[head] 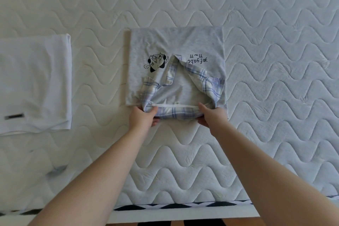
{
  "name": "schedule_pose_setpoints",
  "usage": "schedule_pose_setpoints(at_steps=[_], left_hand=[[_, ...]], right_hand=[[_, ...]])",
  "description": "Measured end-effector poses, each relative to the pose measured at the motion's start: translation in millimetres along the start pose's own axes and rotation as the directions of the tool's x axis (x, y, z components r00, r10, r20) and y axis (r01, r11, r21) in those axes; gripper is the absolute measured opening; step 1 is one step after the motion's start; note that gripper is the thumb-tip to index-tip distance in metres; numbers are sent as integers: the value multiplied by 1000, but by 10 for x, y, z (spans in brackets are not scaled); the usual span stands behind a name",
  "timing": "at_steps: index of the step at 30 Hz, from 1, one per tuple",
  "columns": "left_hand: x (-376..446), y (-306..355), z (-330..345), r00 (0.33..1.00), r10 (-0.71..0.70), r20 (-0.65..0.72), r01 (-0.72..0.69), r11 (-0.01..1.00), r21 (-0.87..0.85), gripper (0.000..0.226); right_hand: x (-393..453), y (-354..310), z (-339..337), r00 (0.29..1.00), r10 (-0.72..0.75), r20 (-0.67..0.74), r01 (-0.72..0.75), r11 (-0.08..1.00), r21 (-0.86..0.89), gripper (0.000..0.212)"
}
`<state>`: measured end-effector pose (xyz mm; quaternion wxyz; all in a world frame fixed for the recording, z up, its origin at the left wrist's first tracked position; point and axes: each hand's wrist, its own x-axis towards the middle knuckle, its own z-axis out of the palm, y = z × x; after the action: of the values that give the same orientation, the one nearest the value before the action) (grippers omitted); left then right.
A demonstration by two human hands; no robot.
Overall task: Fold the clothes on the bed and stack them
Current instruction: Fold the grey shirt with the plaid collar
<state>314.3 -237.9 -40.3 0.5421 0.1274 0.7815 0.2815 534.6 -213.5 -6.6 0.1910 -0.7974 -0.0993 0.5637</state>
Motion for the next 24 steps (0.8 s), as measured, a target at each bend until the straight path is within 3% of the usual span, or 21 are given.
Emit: schedule_pose_setpoints(at_steps=[2, 4, 8, 10, 15, 18, 21, 24], left_hand=[[-66, 47, 47, 994, -56, 95, 64, 994, -88, 25], [-77, 104, 44, 994, -23, 106, 43, 982, -186, 22], [-65, 140, -14, 990, 101, 99, -55, 920, -388, 20], [-81, 71, -6, 992, 88, 91, -44, 916, -400, 19], [-52, -80, 20, 994, -106, 35, 112, 945, -307, 15], [-65, -88, -1, 993, -90, -70, 77, 982, -174, 15], [-147, -71, -50, 974, 92, -208, -60, 986, 156, 18], [-240, -4, -90, 886, 429, -178, -289, 809, 512, 32]], right_hand=[[-14, -43, 42, 998, 63, 7, -63, 997, 47, 24], [-10, -86, 50, 993, 108, 52, -115, 980, 163, 16], [30, -85, -21, 979, -60, 193, -41, 877, 479, 14], [40, 4, -67, 972, -100, 214, -29, 848, 529, 15], [87, 198, -134, 995, 28, 92, -56, 949, 309, 11], [92, 201, -176, 1000, 20, -8, -19, 988, 152, 3], [84, 223, -209, 996, -74, -52, 67, 991, -116, 10], [35, 215, -208, 950, -274, -148, 190, 886, -422, 19]])
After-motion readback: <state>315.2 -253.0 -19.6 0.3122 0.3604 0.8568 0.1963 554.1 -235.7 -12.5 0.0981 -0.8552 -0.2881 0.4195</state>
